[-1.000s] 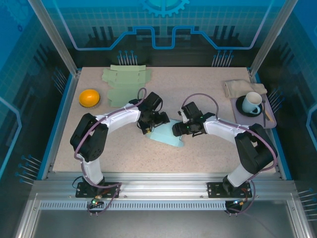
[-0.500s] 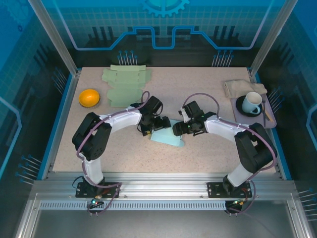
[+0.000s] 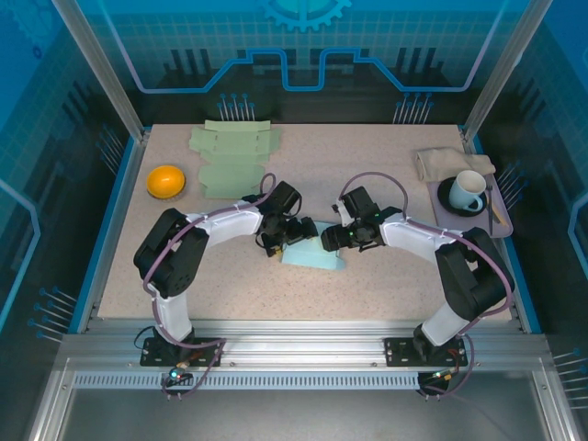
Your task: Fold the paper box
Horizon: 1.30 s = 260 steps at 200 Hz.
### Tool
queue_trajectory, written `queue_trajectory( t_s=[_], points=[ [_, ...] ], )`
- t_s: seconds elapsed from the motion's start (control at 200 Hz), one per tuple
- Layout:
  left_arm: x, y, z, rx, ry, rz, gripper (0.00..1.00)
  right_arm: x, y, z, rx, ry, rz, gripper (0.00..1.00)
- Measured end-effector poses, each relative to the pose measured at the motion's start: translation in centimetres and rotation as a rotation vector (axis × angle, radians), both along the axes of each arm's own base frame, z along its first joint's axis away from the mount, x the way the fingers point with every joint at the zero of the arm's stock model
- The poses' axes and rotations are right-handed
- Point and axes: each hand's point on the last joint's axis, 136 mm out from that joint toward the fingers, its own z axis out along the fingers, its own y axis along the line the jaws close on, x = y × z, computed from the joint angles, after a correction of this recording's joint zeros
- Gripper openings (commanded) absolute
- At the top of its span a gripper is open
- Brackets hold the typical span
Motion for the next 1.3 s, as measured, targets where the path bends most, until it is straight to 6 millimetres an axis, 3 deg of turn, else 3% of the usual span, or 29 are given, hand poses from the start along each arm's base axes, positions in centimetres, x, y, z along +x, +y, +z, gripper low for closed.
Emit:
queue_trajectory(
  t_s=[0.42,0.655,0.815,1.301],
  points=[
    [-2.4,-0.2,0.9,0.047,0.149,0.129,0.99,0.0,0.2,-0.2,0.025,0.024,-0.049,0.75],
    [-2.5,2.0,2.2,0.189,0.147,0.165,0.99,0.1,0.3,-0.2,0.032,0.025,-0.059,0.75],
    [-3.6,2.8,2.4,0.232,0.196,0.198,0.99,0.1,0.3,-0.2,0.033,0.025,-0.063,0.75],
    [-3.0,0.9,3.2,0.116,0.147,0.28,0.99,0.1,0.3,-0.2,0.039,0.029,-0.067,0.75]
  ],
)
